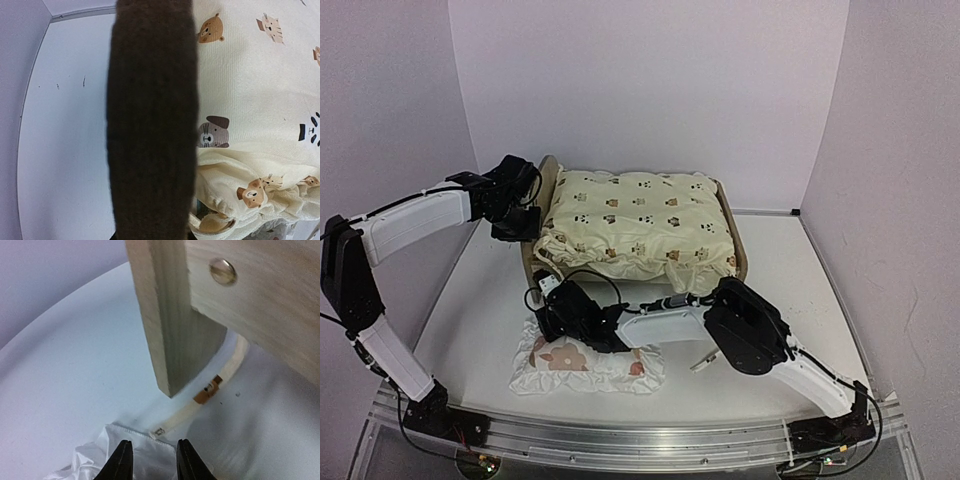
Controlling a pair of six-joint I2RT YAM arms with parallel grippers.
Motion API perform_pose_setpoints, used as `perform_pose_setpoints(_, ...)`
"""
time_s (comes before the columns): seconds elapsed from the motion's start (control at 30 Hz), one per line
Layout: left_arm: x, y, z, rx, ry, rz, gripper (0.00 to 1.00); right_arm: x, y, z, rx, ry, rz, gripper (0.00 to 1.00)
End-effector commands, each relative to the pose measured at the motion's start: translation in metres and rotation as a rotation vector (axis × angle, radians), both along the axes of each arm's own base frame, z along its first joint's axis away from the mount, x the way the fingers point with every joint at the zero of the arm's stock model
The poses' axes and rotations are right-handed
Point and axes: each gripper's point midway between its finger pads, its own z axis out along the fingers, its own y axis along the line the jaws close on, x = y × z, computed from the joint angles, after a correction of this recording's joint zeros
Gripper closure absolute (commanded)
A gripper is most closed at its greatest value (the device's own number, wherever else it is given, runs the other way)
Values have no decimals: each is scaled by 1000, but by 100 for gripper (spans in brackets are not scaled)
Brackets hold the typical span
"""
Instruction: Set up the pet bed
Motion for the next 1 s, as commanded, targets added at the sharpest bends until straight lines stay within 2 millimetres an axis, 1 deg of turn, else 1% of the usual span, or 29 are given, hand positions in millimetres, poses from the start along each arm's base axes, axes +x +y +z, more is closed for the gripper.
perform_pose_setpoints(0.0, 28, 6, 87, -49, -284, 56, 100, -9, -33, 5, -63, 13, -16, 70)
perform_pose_setpoints(0.03, 29, 6, 85, -48, -282, 57, 100, -12, -41, 11, -74, 6, -15, 70)
perform_pose_setpoints(0.1, 29, 5, 83, -50, -279, 56, 100, -19, -58, 13, -114, -4, -9, 69)
perform_pose_setpoints(0.13, 29, 5, 83, -51, -277, 56, 100, -22, -67, 19, -125, -12, -6, 69)
perform_pose_setpoints(0.2, 29, 5, 81, -51, -274, 58, 100, -31, -90, 13, -184, -21, 5, 68)
perform_pose_setpoints(0.27, 28, 5, 80, -54, -271, 59, 100, -34, -111, 20, -219, -48, -9, 67)
perform_pose_setpoints(0.33, 27, 5, 80, -59, -270, 58, 100, -37, -131, 20, -256, -65, -27, 67)
perform_pose_setpoints(0.37, 27, 4, 80, -62, -269, 57, 100, -37, -137, 21, -265, -70, -33, 66)
perform_pose_setpoints(0.4, 27, 4, 80, -62, -268, 57, 100, -39, -137, 25, -256, -66, -24, 66)
perform_pose_setpoints(0.47, 27, 4, 80, -62, -267, 58, 100, -45, -127, 35, -213, -39, 17, 66)
perform_pose_setpoints(0.57, 27, 3, 79, -68, -261, 54, 100, -55, -96, 53, -144, 2, 91, 66)
perform_pose_setpoints(0.63, 26, 2, 79, -74, -257, 49, 100, -65, -75, 56, -116, 24, 144, 65)
perform_pose_setpoints(0.67, 26, 1, 78, -75, -257, 47, 100, -68, -63, 63, -89, 34, 167, 64)
perform_pose_setpoints(0.73, 26, 1, 78, -74, -255, 46, 100, -73, -47, 63, -45, 78, 185, 63)
perform_pose_setpoints(0.77, 26, 1, 77, -73, -252, 44, 100, -72, -40, 67, -20, 90, 183, 63)
perform_pose_setpoints(0.8, 26, 1, 77, -72, -249, 43, 100, -71, -35, 64, -6, 106, 174, 63)
perform_pose_setpoints(0.87, 26, 0, 76, -73, -246, 39, 100, -65, -24, 66, 26, 116, 153, 60)
perform_pose_setpoints(0.93, 25, -1, 74, -75, -243, 34, 100, -58, -15, 60, 30, 111, 127, 58)
perform_pose_setpoints(0.97, 25, -1, 74, -76, -243, 33, 100, -54, -11, 53, 22, 110, 114, 57)
